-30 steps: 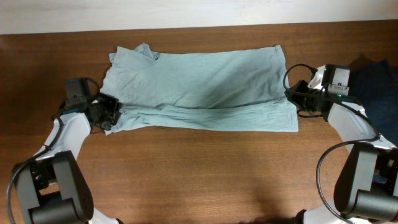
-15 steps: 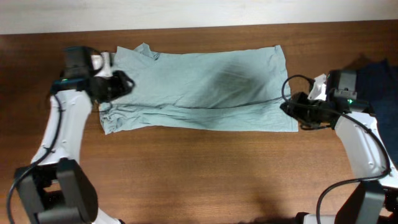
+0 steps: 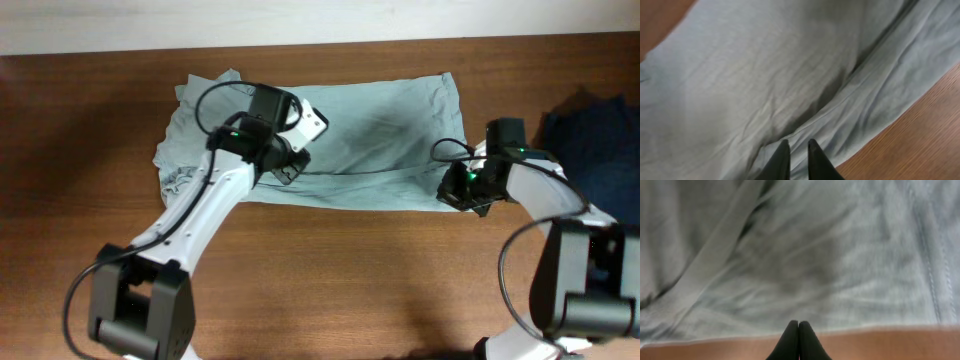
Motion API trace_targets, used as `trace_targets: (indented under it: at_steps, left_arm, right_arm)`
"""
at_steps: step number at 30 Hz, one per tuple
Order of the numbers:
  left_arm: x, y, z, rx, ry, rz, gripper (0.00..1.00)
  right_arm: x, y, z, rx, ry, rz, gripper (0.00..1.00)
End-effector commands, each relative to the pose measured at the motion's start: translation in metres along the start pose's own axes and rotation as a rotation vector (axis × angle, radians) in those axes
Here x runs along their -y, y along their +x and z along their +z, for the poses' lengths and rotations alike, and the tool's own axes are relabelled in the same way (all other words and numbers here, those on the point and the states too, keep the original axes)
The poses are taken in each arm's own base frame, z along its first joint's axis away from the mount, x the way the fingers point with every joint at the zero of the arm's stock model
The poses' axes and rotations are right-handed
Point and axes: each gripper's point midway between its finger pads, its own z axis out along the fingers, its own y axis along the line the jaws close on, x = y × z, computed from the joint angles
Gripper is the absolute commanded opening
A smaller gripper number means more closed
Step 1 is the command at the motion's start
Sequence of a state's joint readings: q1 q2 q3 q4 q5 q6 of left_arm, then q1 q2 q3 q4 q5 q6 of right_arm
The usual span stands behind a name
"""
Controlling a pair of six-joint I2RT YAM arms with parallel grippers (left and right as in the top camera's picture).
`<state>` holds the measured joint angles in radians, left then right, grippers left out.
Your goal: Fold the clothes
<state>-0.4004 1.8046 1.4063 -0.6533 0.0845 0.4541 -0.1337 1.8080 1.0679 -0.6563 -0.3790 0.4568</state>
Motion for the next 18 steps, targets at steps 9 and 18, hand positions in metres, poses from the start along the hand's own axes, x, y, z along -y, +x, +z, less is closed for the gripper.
trace_targets:
  at_steps: [9, 18]
  left_arm:
    - [0.043, 0.006, 0.046, -0.084, 0.076, 0.200, 0.10]
    - [0.074, 0.014, 0.068, -0.129, 0.134, 0.362, 0.10]
  right_arm:
    - [0.026, -0.007, 0.016, 0.022, 0.139, 0.090, 0.04]
    - [0.031, -0.006, 0.015, 0.023, 0.164, 0.092, 0.04]
